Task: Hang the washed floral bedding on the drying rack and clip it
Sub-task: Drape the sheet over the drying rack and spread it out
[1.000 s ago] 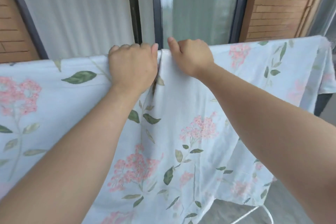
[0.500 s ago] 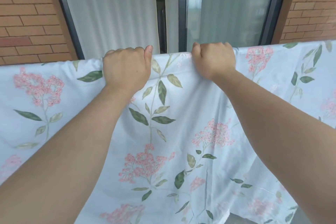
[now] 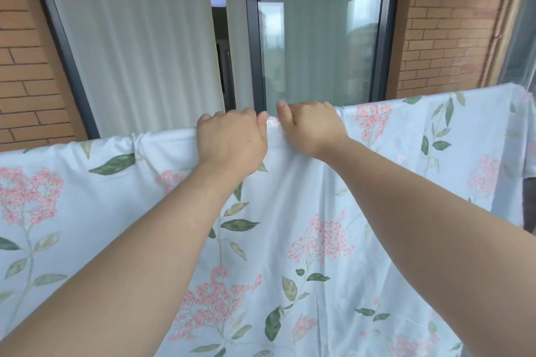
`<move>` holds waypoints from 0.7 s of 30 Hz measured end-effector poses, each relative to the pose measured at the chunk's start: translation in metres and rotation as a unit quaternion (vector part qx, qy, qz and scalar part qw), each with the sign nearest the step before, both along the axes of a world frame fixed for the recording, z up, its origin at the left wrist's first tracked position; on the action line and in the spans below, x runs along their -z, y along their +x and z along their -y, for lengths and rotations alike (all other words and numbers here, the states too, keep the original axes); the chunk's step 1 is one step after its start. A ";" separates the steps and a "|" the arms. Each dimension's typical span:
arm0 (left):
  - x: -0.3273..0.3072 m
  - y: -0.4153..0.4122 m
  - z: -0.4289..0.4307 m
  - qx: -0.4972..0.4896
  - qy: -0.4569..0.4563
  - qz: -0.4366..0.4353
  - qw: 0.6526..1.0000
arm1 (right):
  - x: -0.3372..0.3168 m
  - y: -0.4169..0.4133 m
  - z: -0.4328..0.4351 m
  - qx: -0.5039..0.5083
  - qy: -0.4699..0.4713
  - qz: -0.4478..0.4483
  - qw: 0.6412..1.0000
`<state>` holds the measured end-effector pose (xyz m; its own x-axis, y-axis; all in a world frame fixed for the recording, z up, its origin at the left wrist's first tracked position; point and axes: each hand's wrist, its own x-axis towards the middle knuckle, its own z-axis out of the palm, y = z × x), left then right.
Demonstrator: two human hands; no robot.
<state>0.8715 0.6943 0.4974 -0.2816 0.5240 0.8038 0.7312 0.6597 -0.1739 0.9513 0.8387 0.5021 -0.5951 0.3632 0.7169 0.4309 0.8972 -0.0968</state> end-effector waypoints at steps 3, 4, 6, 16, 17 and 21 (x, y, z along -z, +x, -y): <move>0.001 -0.004 -0.007 -0.021 0.015 -0.005 1.000 | -0.005 0.016 -0.015 -0.004 -0.004 0.022 1.000; 0.001 -0.006 -0.006 -0.030 0.025 -0.008 0.999 | -0.006 0.022 -0.024 0.006 -0.005 0.025 1.000; -0.001 -0.008 -0.006 -0.052 0.042 0.008 0.998 | -0.006 0.036 -0.047 0.032 -0.019 0.029 0.999; -0.004 0.002 -0.023 -0.163 0.058 0.070 0.982 | -0.004 0.088 -0.175 0.081 0.008 0.022 0.996; -0.005 0.003 -0.024 -0.169 0.062 0.074 0.981 | -0.004 0.090 -0.183 0.084 0.009 0.014 0.996; -0.007 0.015 -0.049 -0.193 0.051 0.091 0.976 | 0.002 0.093 -0.197 0.082 0.026 -0.021 0.996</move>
<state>0.8862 0.7428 0.5042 -0.5853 0.2695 0.7647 0.4367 0.8994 0.0173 1.0446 1.0358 0.4996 -0.5006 0.4148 0.7598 0.5682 0.8196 -0.0731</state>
